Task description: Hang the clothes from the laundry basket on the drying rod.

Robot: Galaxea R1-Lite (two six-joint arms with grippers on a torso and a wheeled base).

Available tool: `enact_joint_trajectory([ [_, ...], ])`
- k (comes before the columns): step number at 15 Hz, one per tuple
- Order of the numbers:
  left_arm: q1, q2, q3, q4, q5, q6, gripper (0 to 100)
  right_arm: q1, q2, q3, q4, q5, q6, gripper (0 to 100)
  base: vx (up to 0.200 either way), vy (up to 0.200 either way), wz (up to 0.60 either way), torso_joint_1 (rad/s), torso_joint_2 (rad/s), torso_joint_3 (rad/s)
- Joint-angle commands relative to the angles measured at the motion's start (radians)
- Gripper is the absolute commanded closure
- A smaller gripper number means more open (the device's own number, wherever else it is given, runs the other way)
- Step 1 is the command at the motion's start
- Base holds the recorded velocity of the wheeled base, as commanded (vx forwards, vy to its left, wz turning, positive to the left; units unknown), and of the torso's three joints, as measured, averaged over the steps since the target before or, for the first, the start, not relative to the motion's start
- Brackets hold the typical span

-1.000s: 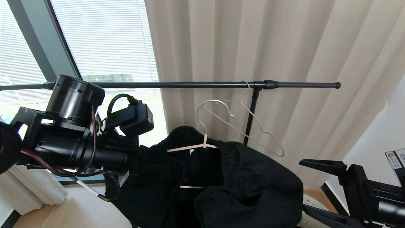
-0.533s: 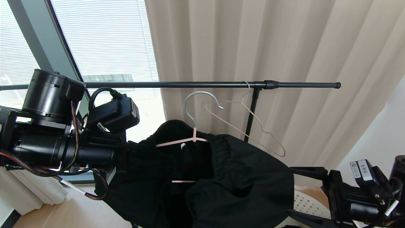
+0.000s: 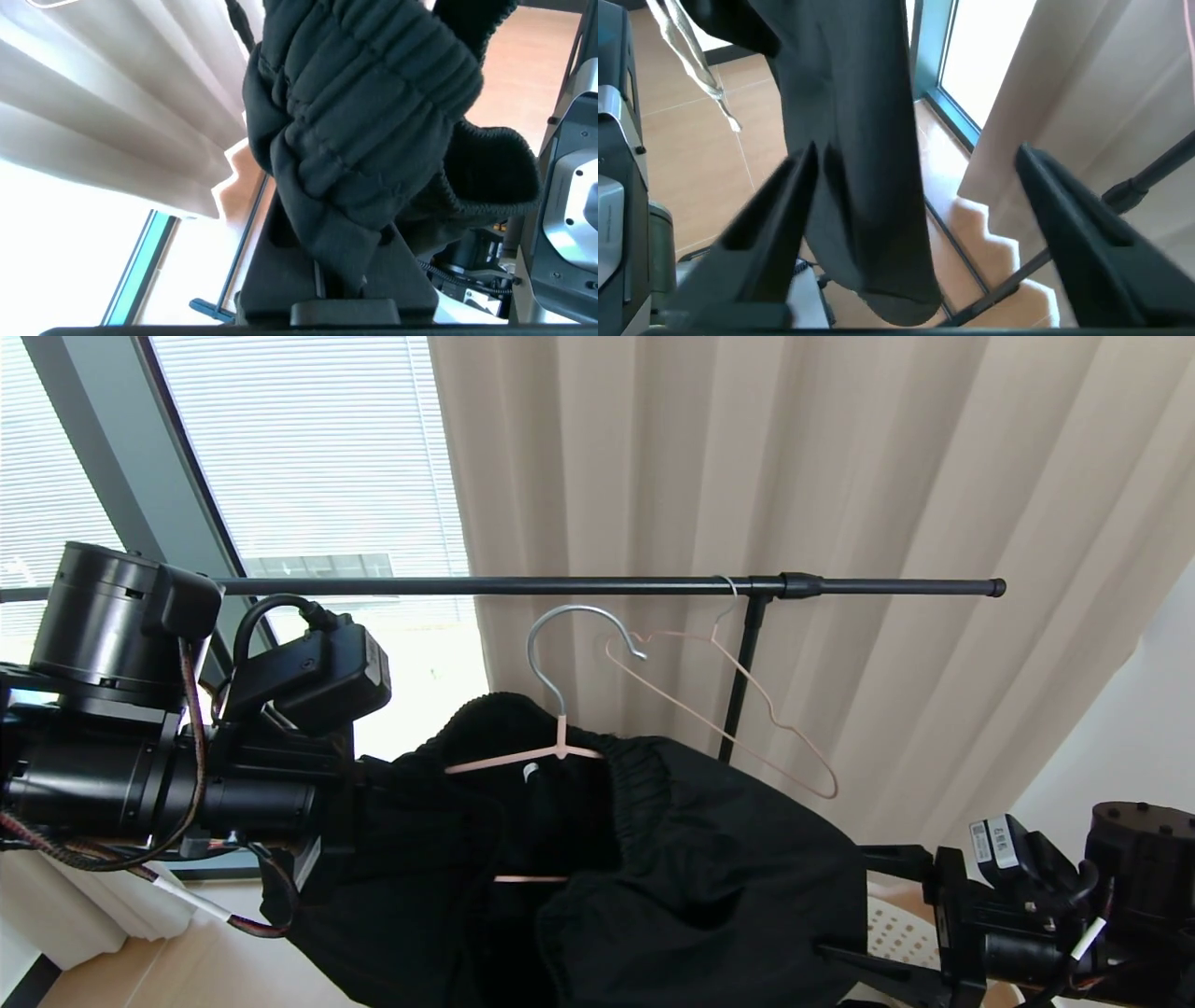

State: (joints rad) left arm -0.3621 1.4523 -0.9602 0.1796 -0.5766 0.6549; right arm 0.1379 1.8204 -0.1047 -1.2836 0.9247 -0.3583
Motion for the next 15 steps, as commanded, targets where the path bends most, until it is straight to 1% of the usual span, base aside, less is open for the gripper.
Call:
enact_joint_trajectory([
  [1, 0.002, -0.007, 0.003, 0.000, 0.000, 0.000, 100, 0.000, 0.017, 0.000, -0.006, 0.000, 0.001, 100, 0.000, 0.000, 0.00, 0.000, 0.00, 0.000],
  [2, 0.003, -0.009, 0.003, 0.000, 0.000, 0.000, 100, -0.001, 0.017, 0.000, -0.006, 0.000, 0.001, 100, 0.000, 0.000, 0.00, 0.000, 0.00, 0.000],
  [6, 0.031, -0.027, 0.008, 0.000, 0.000, 0.000, 100, -0.095, 0.007, -0.027, -0.008, 0.003, 0.005, 100, 0.000, 0.000, 0.00, 0.000, 0.00, 0.000],
  [7, 0.031, -0.027, 0.008, 0.000, 0.000, 0.000, 100, -0.100, 0.007, -0.029, -0.008, 0.003, 0.007, 100, 0.000, 0.000, 0.00, 0.000, 0.00, 0.000],
  [8, 0.040, -0.035, 0.011, 0.000, 0.000, 0.000, 100, -0.132, 0.010, -0.040, -0.008, 0.003, 0.007, 100, 0.000, 0.000, 0.00, 0.000, 0.00, 0.000],
  [13, 0.052, -0.075, 0.028, 0.000, 0.000, -0.003, 100, -0.187, 0.039, -0.066, -0.006, 0.005, 0.007, 100, 0.000, 0.000, 0.00, 0.000, 0.00, 0.000],
  [15, 0.052, -0.079, 0.031, 0.000, 0.000, -0.012, 100, -0.187, 0.042, -0.067, -0.006, 0.005, 0.007, 100, 0.000, 0.000, 0.00, 0.000, 0.00, 0.000],
])
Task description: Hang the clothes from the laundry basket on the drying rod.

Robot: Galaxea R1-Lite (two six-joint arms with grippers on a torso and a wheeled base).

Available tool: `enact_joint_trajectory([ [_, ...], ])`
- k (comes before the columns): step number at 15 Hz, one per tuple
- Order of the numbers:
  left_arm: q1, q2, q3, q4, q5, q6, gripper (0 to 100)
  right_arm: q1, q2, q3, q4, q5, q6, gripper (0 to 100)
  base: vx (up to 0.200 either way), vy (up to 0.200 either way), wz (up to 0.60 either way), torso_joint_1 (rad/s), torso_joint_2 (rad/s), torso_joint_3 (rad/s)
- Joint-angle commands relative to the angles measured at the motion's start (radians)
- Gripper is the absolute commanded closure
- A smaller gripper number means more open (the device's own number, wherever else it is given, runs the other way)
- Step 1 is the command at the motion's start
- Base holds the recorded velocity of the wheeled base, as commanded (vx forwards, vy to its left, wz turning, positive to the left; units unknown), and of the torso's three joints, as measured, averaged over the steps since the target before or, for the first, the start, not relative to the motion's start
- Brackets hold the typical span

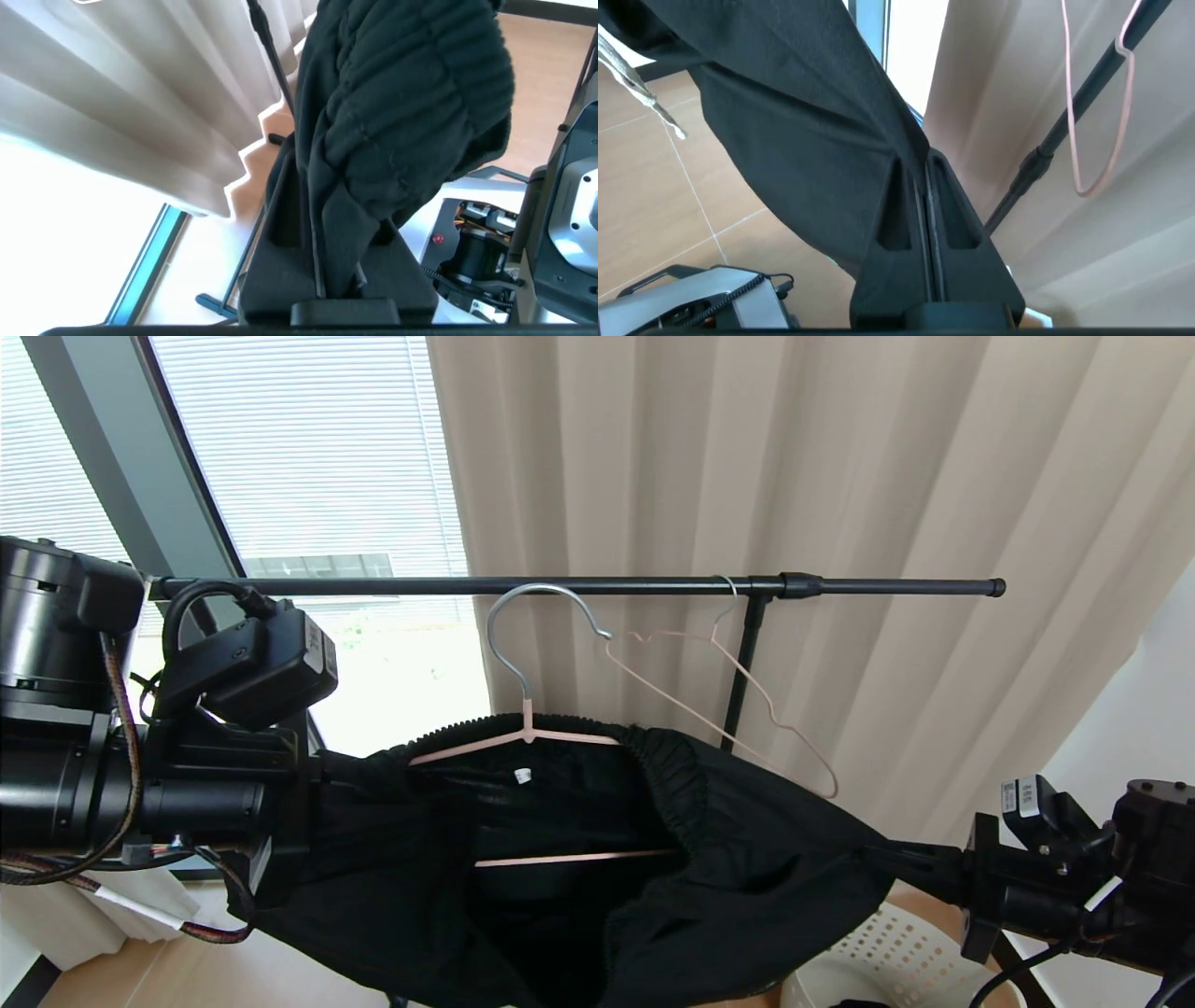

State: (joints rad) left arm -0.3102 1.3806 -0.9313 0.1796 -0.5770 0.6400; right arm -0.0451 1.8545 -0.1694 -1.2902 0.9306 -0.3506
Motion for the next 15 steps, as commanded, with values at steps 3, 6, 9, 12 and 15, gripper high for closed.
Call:
enact_joint_trajectory([
  [3, 0.002, -0.006, 0.002, 0.000, 0.000, -0.006, 100, -0.004, 0.003, -0.001, 0.002, -0.003, -0.004, 100, 0.000, 0.000, 0.00, 0.000, 0.00, 0.000],
  [6, 0.002, -0.003, 0.002, 0.000, 0.000, -0.006, 100, -0.004, -0.004, 0.010, 0.000, -0.006, -0.005, 100, 0.000, 0.000, 0.00, 0.000, 0.00, 0.000],
  [9, 0.011, -0.003, 0.002, 0.000, 0.000, -0.008, 100, -0.004, -0.006, 0.013, 0.000, -0.004, -0.002, 0, 0.000, 0.000, 0.00, 0.000, 0.00, 0.000],
  [12, 0.014, -0.003, 0.009, 0.000, 0.000, -0.008, 100, -0.004, -0.009, 0.013, -0.001, 0.002, -0.005, 0, 0.000, 0.000, 0.00, 0.000, 0.00, 0.000],
  [15, 0.026, 0.000, 0.011, 0.000, 0.000, -0.008, 100, -0.002, -0.018, 0.013, 0.000, 0.004, -0.004, 0, 0.000, 0.000, 0.00, 0.000, 0.00, 0.000],
])
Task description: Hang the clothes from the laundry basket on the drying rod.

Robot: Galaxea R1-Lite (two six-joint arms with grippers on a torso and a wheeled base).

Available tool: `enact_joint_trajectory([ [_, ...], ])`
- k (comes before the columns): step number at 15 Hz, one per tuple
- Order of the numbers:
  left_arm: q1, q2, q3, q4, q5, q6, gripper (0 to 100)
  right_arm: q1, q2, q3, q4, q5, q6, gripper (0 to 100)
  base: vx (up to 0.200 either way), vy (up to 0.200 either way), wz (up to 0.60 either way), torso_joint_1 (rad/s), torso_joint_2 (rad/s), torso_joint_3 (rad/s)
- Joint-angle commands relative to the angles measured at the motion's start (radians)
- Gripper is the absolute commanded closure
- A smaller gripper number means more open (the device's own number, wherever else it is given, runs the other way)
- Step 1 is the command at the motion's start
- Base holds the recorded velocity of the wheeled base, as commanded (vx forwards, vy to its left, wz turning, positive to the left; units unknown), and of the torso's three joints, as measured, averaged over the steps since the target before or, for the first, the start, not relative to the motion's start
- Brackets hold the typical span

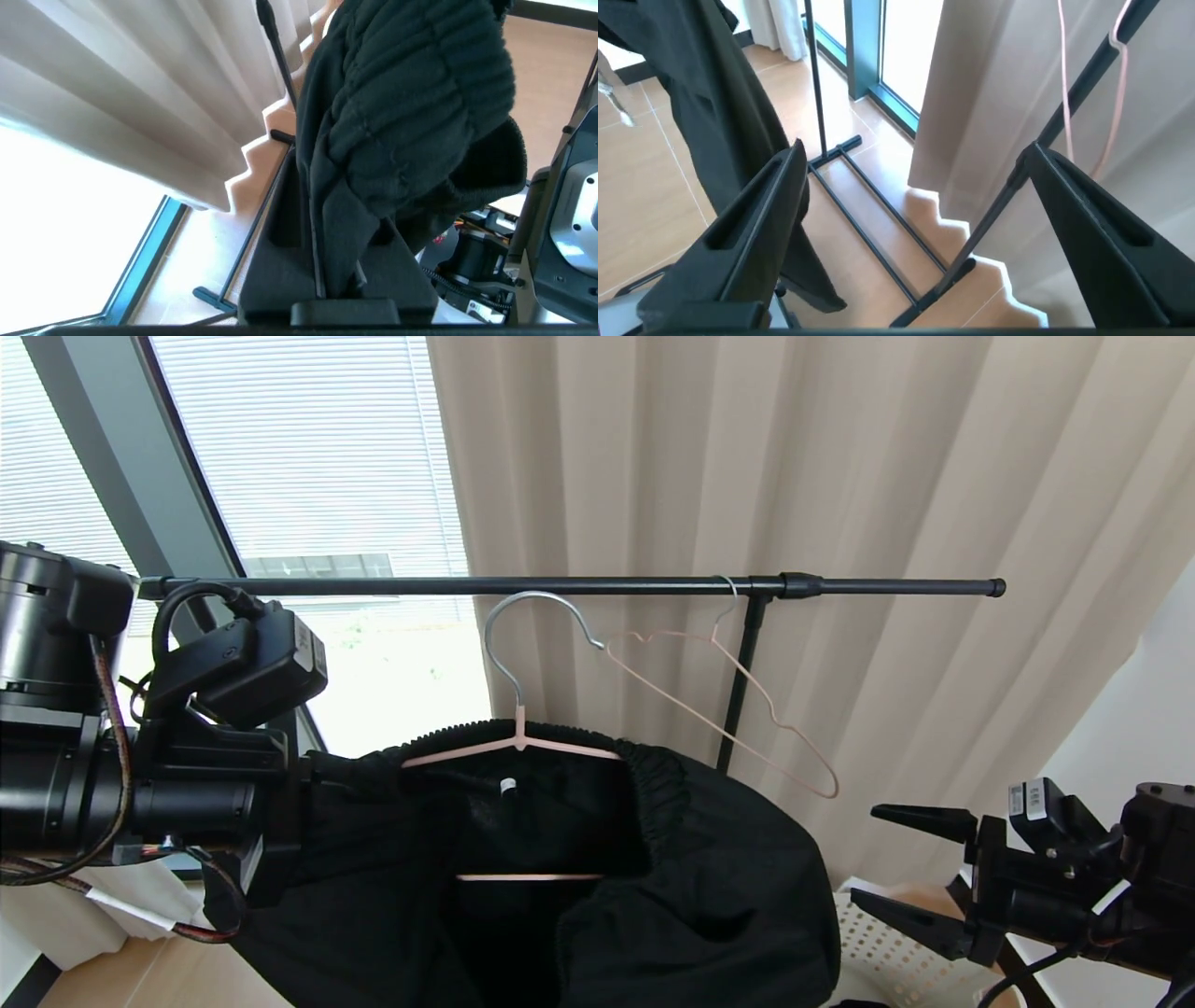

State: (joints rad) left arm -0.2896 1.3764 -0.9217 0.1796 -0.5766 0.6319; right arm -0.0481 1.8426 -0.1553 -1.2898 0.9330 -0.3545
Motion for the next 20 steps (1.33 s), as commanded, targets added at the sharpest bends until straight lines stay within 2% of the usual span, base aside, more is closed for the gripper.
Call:
enact_joint_trajectory([
  [1, 0.007, 0.004, 0.003, 0.000, 0.000, 0.000, 100, 0.001, -0.011, 0.000, 0.000, 0.001, 0.000, 0, 0.000, 0.000, 0.00, 0.000, 0.00, 0.000],
  [4, 0.044, -0.002, 0.024, 0.000, 0.000, -0.031, 100, 0.007, -0.045, -0.001, 0.001, 0.000, 0.008, 0, 0.000, 0.000, 0.00, 0.000, 0.00, 0.000],
  [7, 0.087, 0.006, 0.023, 0.000, 0.004, -0.121, 100, 0.037, -0.086, -0.010, 0.001, -0.049, 0.045, 0, 0.000, 0.000, 0.00, 0.000, 0.00, 0.000],
  [9, 0.095, 0.029, -0.006, 0.000, 0.040, -0.187, 100, 0.082, -0.108, -0.020, 0.000, -0.201, 0.086, 0, 0.000, 0.000, 0.00, 0.000, 0.00, 0.000],
  [10, 0.089, 0.061, -0.040, 0.000, 0.113, -0.248, 100, 0.140, -0.120, -0.027, 0.000, -0.326, 0.121, 0, 0.000, 0.000, 0.00, 0.000, 0.00, 0.000],
  [11, 0.086, 0.075, -0.055, 0.000, 0.135, -0.270, 100, 0.152, -0.124, -0.029, 0.000, -0.350, 0.138, 0, 0.000, 0.000, 0.00, 0.000, 0.00, 0.000],
  [12, 0.072, 0.107, -0.095, 0.000, 0.175, -0.327, 100, 0.166, -0.135, -0.035, 0.000, -0.384, 0.175, 0, 0.000, 0.000, 0.00, 0.000, 0.00, 0.000],
  [13, 0.053, 0.141, -0.132, 0.000, 0.202, -0.376, 100, 0.168, -0.140, -0.039, 0.000, -0.388, 0.196, 0, 0.000, 0.000, 0.00, 0.000, 0.00, 0.000],
  [14, 0.027, 0.197, -0.186, 0.001, 0.265, -0.440, 100, 0.168, -0.141, -0.044, 0.000, -0.390, 0.203, 0, 0.000, 0.000, 0.00, 0.000, 0.00, 0.000],
  [15, 0.026, 0.204, -0.190, 0.001, 0.273, -0.445, 100, 0.168, -0.141, -0.046, 0.000, -0.390, 0.203, 0, 0.000, 0.000, 0.00, 0.000, 0.00, 0.000],
  [16, -0.003, 0.276, -0.250, 0.003, 0.357, -0.503, 100, 0.168, -0.144, -0.046, 0.000, -0.391, 0.203, 0, 0.000, 0.000, 0.00, 0.000, 0.00, 0.000],
  [17, -0.020, 0.316, -0.286, 0.005, 0.388, -0.541, 100, 0.168, -0.151, -0.046, 0.000, -0.391, 0.203, 0, 0.000, 0.000, 0.00, 0.000, 0.00, 0.000],
  [20, -0.037, 0.403, -0.365, 0.006, 0.437, -0.594, 100, 0.166, -0.151, -0.047, 0.000, -0.391, 0.203, 0, 0.000, 0.000, 0.00, 0.000, 0.00, 0.000],
])
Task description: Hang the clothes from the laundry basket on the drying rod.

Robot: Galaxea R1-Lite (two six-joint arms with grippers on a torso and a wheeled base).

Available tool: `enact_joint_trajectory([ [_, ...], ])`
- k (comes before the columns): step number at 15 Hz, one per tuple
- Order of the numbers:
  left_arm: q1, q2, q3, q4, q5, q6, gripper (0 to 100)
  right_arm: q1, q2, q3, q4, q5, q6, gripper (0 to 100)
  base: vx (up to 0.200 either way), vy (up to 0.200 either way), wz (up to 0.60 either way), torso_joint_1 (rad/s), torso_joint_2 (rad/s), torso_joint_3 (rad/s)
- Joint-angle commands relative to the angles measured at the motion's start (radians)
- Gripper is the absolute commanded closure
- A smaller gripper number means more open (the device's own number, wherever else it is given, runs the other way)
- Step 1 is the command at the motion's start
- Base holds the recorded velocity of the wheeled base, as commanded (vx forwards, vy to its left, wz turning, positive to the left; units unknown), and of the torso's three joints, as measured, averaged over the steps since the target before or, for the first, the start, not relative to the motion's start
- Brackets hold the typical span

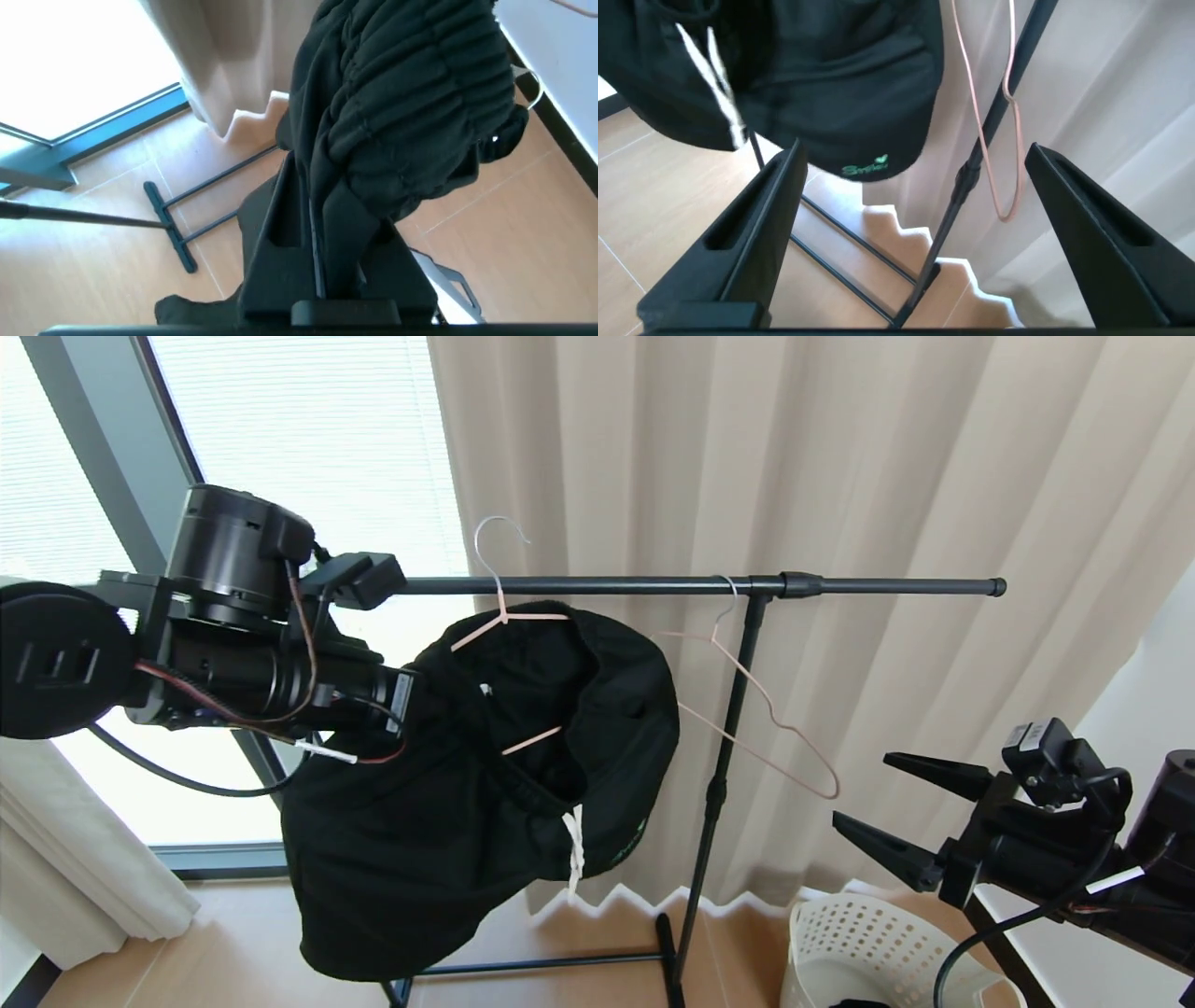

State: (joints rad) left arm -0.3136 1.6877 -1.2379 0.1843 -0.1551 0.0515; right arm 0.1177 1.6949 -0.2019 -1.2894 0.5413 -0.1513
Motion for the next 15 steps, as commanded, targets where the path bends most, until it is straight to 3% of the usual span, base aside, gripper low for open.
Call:
enact_joint_trajectory([
  [1, -0.015, 0.135, -0.080, -0.002, 0.052, -0.021, 100, 0.000, -0.003, -0.001, -0.001, 0.000, -0.001, 0, 0.000, 0.000, 0.00, 0.000, 0.00, 0.000],
  [4, -0.025, 0.202, -0.127, -0.003, 0.106, -0.024, 100, 0.000, 0.003, 0.001, -0.001, -0.001, -0.001, 0, 0.000, 0.000, 0.00, 0.000, 0.00, 0.000],
  [15, -0.022, 0.340, -0.262, -0.003, 0.141, -0.101, 100, 0.000, 0.011, 0.004, -0.001, -0.001, -0.002, 0, 0.000, 0.000, 0.00, 0.000, 0.00, 0.000],
])
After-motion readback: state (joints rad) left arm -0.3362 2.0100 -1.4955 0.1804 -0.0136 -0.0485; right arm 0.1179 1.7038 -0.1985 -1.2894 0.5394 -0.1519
